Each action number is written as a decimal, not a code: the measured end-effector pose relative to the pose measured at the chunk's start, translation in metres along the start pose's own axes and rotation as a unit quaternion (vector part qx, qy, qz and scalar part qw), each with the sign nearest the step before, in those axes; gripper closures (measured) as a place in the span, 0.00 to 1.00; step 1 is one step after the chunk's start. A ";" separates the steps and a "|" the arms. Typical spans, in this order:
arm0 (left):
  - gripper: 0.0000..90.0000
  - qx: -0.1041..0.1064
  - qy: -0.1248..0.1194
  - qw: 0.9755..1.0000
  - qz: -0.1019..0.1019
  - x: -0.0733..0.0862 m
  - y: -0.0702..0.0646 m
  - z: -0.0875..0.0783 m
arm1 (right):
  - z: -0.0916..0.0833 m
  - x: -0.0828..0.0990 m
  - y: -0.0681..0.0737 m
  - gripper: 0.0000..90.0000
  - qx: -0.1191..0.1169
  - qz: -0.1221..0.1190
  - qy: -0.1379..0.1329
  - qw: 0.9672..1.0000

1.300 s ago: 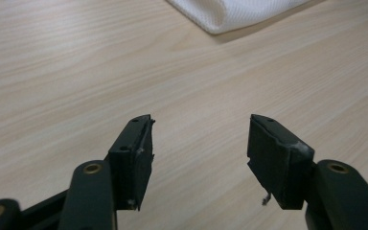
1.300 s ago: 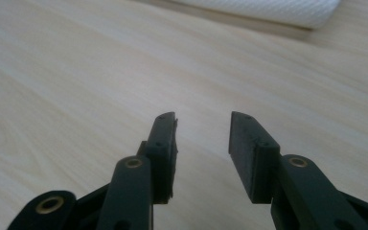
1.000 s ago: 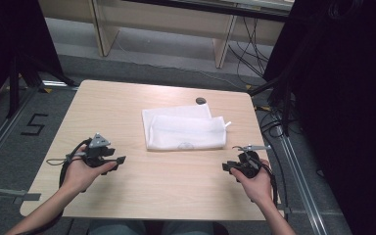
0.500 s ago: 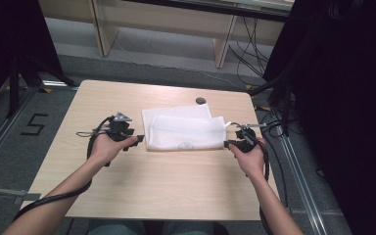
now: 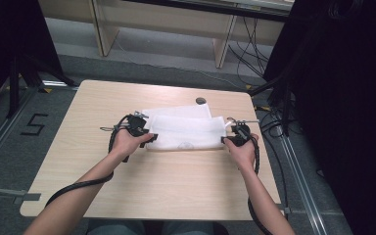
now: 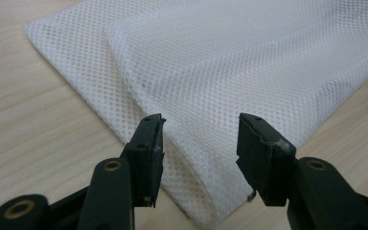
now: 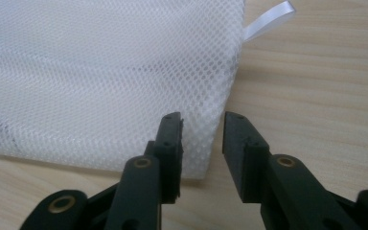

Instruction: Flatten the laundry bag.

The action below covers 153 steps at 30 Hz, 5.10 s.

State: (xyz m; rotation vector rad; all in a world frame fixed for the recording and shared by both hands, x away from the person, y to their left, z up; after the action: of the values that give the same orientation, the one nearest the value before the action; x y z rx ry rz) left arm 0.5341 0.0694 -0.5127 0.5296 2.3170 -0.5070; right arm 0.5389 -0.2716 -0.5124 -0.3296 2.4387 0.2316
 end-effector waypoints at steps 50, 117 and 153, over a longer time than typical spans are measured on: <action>0.89 -0.005 0.080 0.994 0.069 0.081 -0.002 -0.071 | -0.051 0.051 0.079 0.83 -0.132 -0.057 0.085 0.986; 0.71 0.046 0.125 0.982 0.135 0.070 -0.084 -0.015 | -0.071 -0.013 0.142 0.96 -0.236 -0.197 0.023 0.951; 0.64 0.006 0.065 0.995 0.069 0.082 -0.016 -0.090 | -0.089 0.078 0.167 0.98 -0.370 -0.324 0.075 0.868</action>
State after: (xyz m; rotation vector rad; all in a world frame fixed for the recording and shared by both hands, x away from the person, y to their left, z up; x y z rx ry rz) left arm 0.4223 0.1190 -0.5054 0.7422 2.3806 -0.4309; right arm 0.3788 -0.1479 -0.4800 -1.5093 2.1262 0.8554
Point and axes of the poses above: each handheld gripper's, and its own axes: z roughly forward along the jaws, x roughly out of its underside, y roughly to its left, the point moved 5 cm from there along z, roughly forward along the jaws, and after that the axes turned 2 degrees about -z, right-handed, at the moved point
